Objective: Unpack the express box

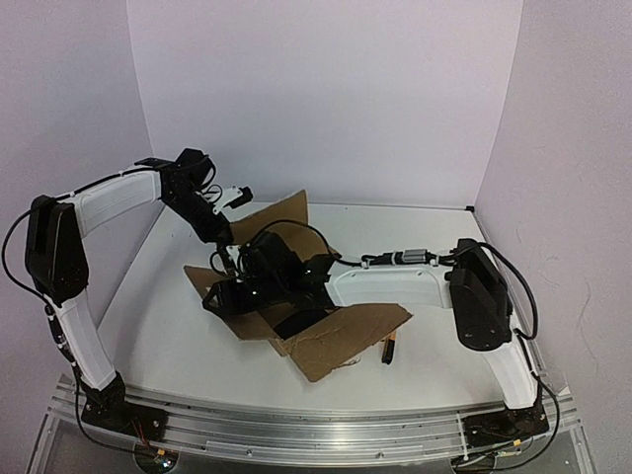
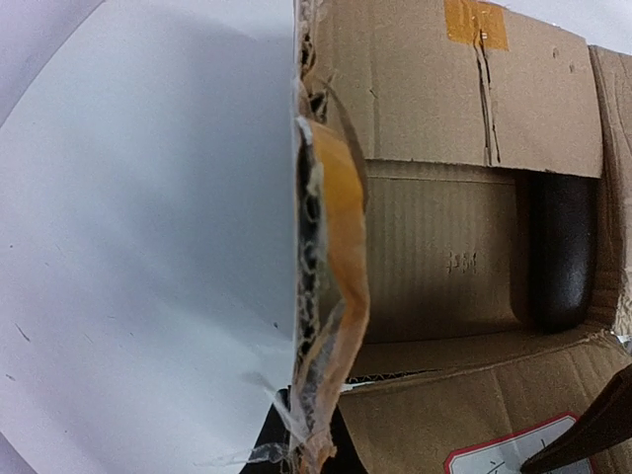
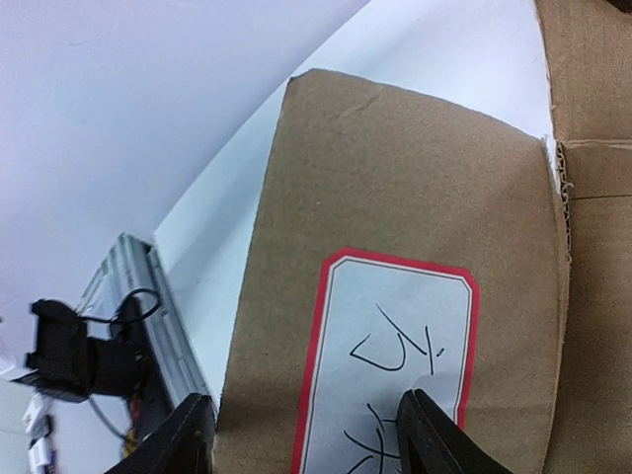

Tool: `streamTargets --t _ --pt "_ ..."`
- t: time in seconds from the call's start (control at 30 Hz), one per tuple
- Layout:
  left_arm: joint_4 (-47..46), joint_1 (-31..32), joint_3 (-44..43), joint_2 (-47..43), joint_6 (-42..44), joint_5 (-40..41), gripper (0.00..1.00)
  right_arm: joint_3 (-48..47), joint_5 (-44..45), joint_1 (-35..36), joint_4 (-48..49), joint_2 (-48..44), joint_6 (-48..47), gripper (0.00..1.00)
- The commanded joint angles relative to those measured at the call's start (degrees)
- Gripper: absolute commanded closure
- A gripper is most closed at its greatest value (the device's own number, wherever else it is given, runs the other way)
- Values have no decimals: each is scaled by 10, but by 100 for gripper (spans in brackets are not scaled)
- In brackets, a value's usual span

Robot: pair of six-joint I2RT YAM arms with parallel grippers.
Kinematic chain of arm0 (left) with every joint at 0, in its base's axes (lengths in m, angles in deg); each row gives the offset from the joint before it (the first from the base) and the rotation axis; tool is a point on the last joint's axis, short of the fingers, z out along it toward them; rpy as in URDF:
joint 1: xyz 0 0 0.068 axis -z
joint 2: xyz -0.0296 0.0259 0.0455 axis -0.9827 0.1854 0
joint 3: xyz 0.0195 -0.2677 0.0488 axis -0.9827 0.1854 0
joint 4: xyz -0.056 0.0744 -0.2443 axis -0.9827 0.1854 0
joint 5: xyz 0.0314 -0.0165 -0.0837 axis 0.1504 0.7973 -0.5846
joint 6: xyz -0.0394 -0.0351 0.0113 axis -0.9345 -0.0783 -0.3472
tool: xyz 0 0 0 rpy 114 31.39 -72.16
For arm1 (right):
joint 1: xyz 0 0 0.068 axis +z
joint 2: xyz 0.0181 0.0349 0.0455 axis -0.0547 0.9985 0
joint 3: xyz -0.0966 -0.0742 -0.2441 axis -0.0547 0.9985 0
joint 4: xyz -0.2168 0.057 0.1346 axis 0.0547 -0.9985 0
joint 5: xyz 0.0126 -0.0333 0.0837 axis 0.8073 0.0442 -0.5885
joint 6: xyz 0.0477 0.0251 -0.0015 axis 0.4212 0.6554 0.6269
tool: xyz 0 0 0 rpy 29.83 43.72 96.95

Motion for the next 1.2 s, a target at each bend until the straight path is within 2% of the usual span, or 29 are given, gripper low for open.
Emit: streamTargets --t 0.0,0.23,0.27,0.43,0.53,0.57,0.7,0.8,0.97,1.03,1.17 --pt "-51 0 -31 27 5 -38 100 -22 98 -2 -94 69 -15 37" --pt "-32 -16 -99 90 24 -30 100 -107 124 -3 -122 126 -19 34" --pt "-28 -18 -102 91 21 -32 97 -106 129 -4 -124 127 -15 34" --pt "-27 -28 -104 59 -10 -36 37 -105 131 -5 -124 121 -14 33" --pt "2 -54 -108 39 -36 -76 8 -124 114 -5 -124 123 -17 33" --pt "12 -65 -105 32 -40 -94 2 -134 107 -6 -124 124 -17 34" --pt "38 -120 -62 -1 -29 -156 0 -161 70 -6 -124 115 -19 34" --pt "35 -133 -5 -25 -1 -162 0 -176 49 -5 -124 85 -25 35" --pt "-12 -144 101 -32 20 -172 0 -136 42 -5 -124 -27 -60 32" --pt "-26 -144 121 -19 21 -174 0 -72 83 -5 -129 -87 -80 28" --pt "-19 -144 132 16 12 -193 0 34 284 -16 -224 -162 -99 18"
